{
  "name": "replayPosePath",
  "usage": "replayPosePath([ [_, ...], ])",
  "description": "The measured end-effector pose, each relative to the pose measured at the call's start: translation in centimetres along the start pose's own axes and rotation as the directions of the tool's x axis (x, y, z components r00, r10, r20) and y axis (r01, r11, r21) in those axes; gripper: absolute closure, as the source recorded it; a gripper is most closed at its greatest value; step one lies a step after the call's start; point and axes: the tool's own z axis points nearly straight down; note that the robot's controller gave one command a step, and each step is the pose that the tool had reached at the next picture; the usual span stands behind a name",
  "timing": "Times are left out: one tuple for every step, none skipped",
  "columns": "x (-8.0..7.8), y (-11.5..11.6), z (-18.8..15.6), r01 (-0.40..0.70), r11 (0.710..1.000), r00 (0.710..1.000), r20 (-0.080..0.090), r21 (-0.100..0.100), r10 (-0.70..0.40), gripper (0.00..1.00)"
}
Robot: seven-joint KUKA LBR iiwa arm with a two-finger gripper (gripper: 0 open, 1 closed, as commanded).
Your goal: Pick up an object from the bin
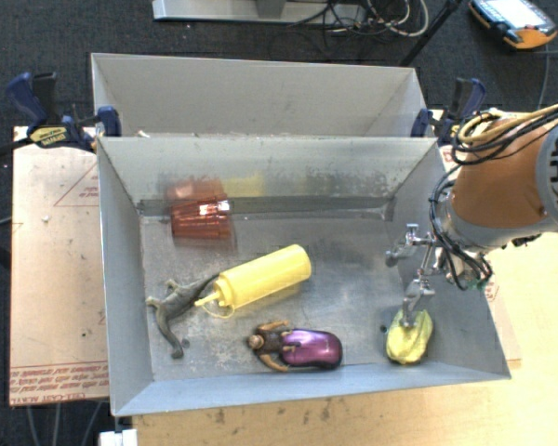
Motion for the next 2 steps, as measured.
replayPosePath([
  [1.7,0.0,-0.9,0.152,0.988,0.988,0.003,0.000,-0.152,0.00],
  [4.9,-0.2,4.1,0.521,0.854,0.854,0.001,0.003,-0.521,1.00],
])
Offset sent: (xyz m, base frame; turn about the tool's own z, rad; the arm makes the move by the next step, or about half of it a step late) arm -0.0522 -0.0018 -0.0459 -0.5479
